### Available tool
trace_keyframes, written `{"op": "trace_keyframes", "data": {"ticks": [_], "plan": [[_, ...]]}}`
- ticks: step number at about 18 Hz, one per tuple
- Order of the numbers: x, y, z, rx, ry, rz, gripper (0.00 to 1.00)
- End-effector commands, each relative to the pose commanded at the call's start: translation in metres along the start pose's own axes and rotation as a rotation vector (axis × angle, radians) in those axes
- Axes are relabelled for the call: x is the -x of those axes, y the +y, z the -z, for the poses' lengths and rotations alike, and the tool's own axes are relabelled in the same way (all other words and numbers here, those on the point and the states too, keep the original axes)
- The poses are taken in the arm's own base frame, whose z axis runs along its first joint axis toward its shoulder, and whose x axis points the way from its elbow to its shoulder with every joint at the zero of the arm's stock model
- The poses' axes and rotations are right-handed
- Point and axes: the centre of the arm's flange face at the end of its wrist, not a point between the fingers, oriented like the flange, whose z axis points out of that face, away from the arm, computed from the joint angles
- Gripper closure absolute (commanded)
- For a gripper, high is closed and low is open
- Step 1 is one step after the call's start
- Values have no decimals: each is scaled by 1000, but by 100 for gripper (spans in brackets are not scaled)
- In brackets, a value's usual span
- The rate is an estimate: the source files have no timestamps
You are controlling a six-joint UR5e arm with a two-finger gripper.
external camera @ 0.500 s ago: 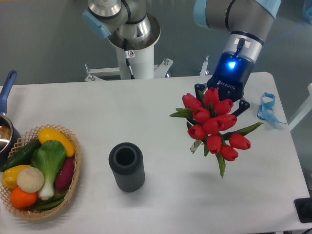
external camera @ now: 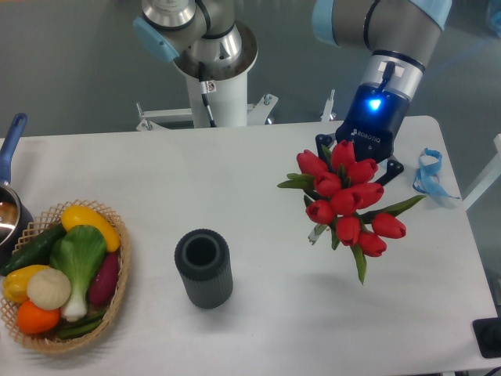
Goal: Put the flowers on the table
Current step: 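Move the gripper holding the red tulips toward the table center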
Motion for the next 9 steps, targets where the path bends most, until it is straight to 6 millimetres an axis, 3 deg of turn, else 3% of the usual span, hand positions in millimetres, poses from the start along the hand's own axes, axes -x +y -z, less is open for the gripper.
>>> {"op": "trace_keyframes", "data": {"ticks": [4, 7, 9], "plan": [[-22, -8, -28, 201, -24, -57, 85], [-39, -38, -47, 365, -72, -121, 85], [-51, -45, -58, 464, -92, -148, 85]]}}
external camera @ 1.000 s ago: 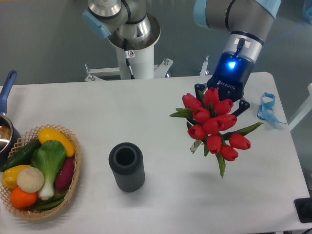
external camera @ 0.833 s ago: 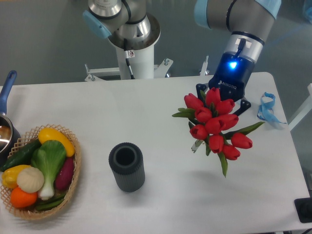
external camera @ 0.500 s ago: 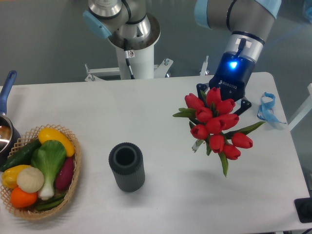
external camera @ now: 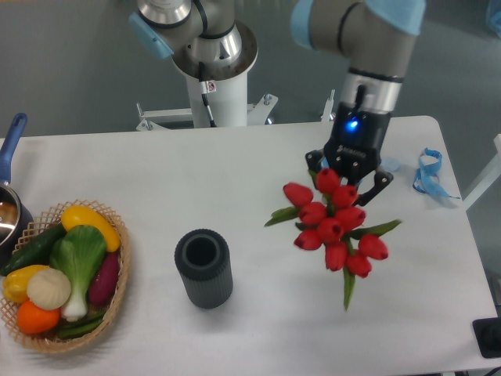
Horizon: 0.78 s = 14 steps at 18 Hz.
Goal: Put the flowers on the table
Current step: 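Move the gripper holding the red tulips toward the table center, then tilt the gripper and lower the tulip bunch onto the table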
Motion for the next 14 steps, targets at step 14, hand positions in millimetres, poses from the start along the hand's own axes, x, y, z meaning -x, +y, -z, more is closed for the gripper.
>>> {"op": "trace_keyframes", "data": {"ticks": [14], "plan": [[-40, -10, -150, 600, -6, -232, 85]]}}
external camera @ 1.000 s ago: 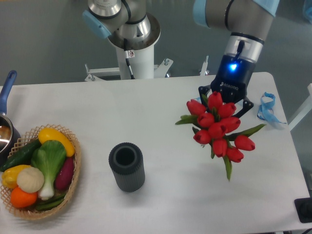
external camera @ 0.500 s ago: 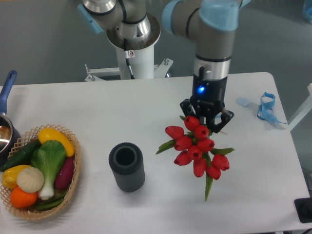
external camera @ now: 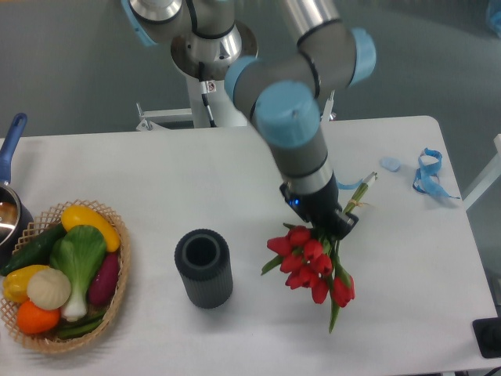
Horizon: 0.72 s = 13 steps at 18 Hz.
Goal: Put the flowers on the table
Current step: 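Tilt the gripper and lower the tulip bunch onto the table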
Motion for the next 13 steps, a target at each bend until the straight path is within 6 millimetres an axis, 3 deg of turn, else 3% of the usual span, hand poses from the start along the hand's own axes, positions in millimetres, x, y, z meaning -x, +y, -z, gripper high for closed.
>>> {"op": "trace_keyframes", "data": {"ticks": [3, 6, 8, 10, 11, 13], "plan": [[-11, -25, -27, 36, 16, -35, 85], [-12, -31, -44, 39, 39, -48, 85], [-9, -34, -56, 41, 51, -52, 65], [-6, -36, -60, 39, 54, -51, 57], [-6, -36, -59, 29, 56, -48, 41], [5, -36, -49, -10, 44, -33, 0]]}}
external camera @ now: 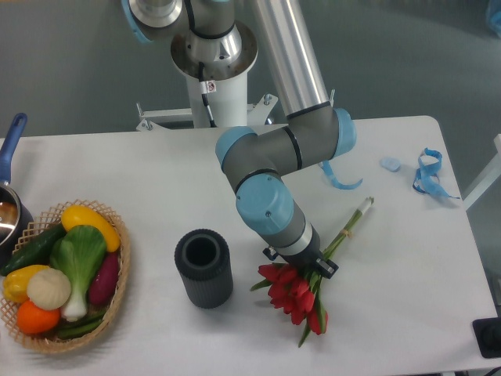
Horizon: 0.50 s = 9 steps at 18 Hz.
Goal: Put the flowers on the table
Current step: 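Tilt the gripper and lower the tulip bunch onto the table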
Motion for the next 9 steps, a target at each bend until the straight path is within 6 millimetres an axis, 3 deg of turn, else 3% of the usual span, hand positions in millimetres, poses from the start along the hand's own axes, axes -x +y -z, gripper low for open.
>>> {"op": "trace_keyframes", "data": {"ticks": [2, 5, 7, 9], "plan": [[8, 5, 10, -13, -16, 13, 0], [23, 16, 41, -67, -54, 32, 0], [42, 36, 77, -116, -94, 82, 0], [54, 57, 101, -214, -36, 137, 0]]}}
